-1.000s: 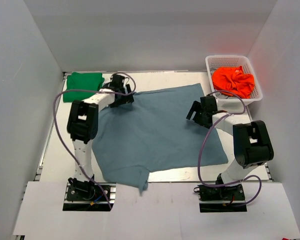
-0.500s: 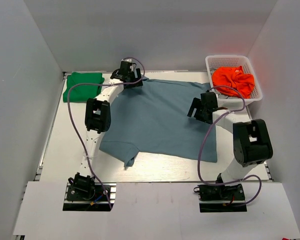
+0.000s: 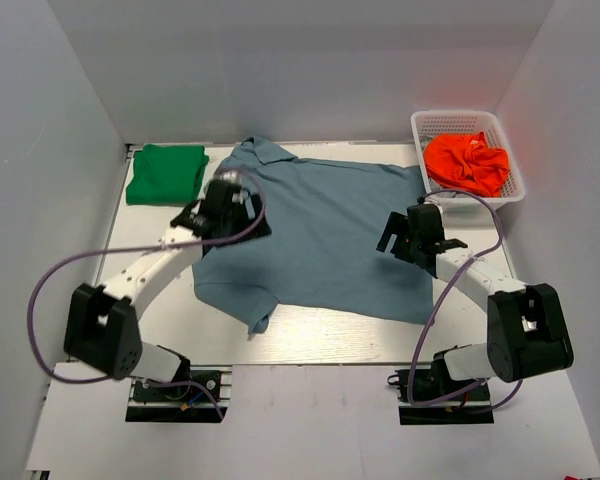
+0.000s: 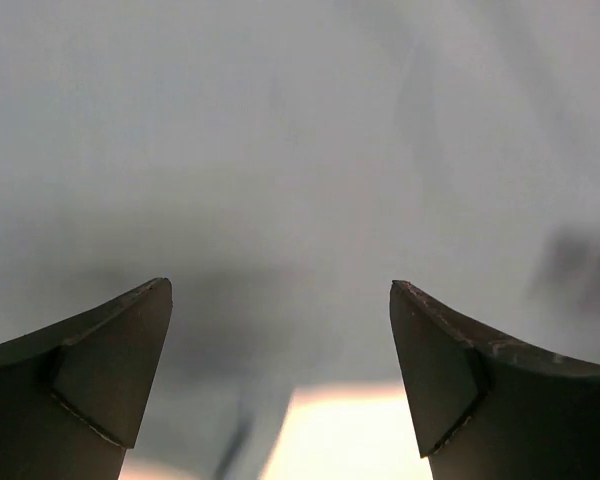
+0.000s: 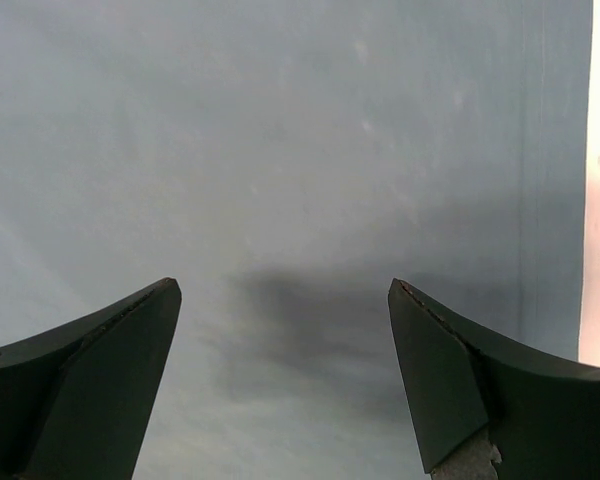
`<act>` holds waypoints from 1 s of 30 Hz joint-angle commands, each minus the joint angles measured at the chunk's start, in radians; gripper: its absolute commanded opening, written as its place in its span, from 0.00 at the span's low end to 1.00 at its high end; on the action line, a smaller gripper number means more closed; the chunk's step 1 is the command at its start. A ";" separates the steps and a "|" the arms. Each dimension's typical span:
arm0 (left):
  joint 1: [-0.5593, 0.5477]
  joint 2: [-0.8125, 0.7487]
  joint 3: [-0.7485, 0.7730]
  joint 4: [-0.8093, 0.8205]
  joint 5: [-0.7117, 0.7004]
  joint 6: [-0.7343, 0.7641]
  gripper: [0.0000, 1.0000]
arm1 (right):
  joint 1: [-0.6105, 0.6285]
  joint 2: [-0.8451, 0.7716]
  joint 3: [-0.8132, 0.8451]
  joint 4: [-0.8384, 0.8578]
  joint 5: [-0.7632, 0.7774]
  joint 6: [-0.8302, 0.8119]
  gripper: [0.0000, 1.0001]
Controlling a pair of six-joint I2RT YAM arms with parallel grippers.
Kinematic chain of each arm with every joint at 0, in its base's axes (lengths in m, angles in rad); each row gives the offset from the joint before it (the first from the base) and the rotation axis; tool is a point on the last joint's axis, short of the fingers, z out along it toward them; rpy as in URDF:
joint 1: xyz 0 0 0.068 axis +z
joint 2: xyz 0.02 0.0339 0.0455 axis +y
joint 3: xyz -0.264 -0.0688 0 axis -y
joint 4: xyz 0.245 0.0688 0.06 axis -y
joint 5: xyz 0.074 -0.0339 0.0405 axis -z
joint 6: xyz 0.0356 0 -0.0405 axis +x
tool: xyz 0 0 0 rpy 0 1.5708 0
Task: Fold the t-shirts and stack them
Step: Flatten out the tshirt
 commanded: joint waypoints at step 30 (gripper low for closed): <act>-0.281 0.104 0.022 -0.622 -0.274 -0.203 0.00 | -0.005 0.037 -0.012 0.020 0.032 0.026 0.90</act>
